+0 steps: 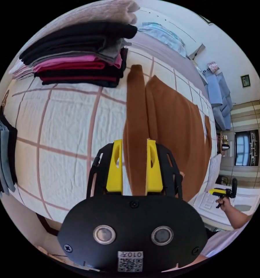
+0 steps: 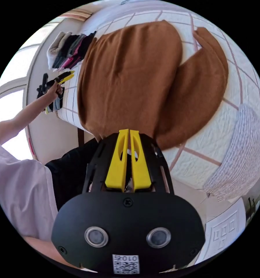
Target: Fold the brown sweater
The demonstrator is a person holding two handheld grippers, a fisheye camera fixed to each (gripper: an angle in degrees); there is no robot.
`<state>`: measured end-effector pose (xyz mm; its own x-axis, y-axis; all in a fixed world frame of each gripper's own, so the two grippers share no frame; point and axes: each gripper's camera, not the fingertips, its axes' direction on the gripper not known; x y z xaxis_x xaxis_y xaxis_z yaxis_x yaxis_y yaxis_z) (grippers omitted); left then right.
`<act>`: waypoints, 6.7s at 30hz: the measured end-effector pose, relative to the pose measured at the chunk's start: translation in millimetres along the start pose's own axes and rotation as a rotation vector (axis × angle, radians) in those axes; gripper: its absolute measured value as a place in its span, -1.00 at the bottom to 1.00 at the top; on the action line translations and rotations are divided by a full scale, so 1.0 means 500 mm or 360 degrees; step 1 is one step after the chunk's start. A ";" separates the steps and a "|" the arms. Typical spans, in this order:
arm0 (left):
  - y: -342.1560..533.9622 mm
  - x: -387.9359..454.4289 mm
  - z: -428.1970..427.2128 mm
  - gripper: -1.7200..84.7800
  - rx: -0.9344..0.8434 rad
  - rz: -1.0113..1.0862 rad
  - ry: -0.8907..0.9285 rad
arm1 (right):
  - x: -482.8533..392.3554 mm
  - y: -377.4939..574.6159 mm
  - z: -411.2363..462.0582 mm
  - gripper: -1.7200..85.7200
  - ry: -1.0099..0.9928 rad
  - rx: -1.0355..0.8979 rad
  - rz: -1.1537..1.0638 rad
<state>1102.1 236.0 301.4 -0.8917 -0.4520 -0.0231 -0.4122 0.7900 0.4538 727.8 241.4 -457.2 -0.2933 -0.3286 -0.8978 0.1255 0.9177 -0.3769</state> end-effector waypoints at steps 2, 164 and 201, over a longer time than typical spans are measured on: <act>-0.055 -0.014 0.019 -0.71 0.0093 -0.0110 -0.0019 | -0.035 -0.008 -0.030 -0.89 0.0027 0.0092 -0.0114; 0.176 0.355 -0.186 -0.75 -0.0174 0.0777 0.0721 | -0.398 -0.035 -0.006 -0.81 0.0239 0.0248 -0.0553; 0.299 0.783 -0.017 -0.88 -0.0494 0.0822 0.0706 | -0.021 0.068 -0.205 -0.72 0.0072 0.0096 -0.0543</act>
<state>693.3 173.6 367.8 -0.7712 -0.2318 0.5928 0.1688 0.8235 0.5416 638.2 298.7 -437.1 -0.3694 -0.6027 -0.7073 0.0686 0.7414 -0.6676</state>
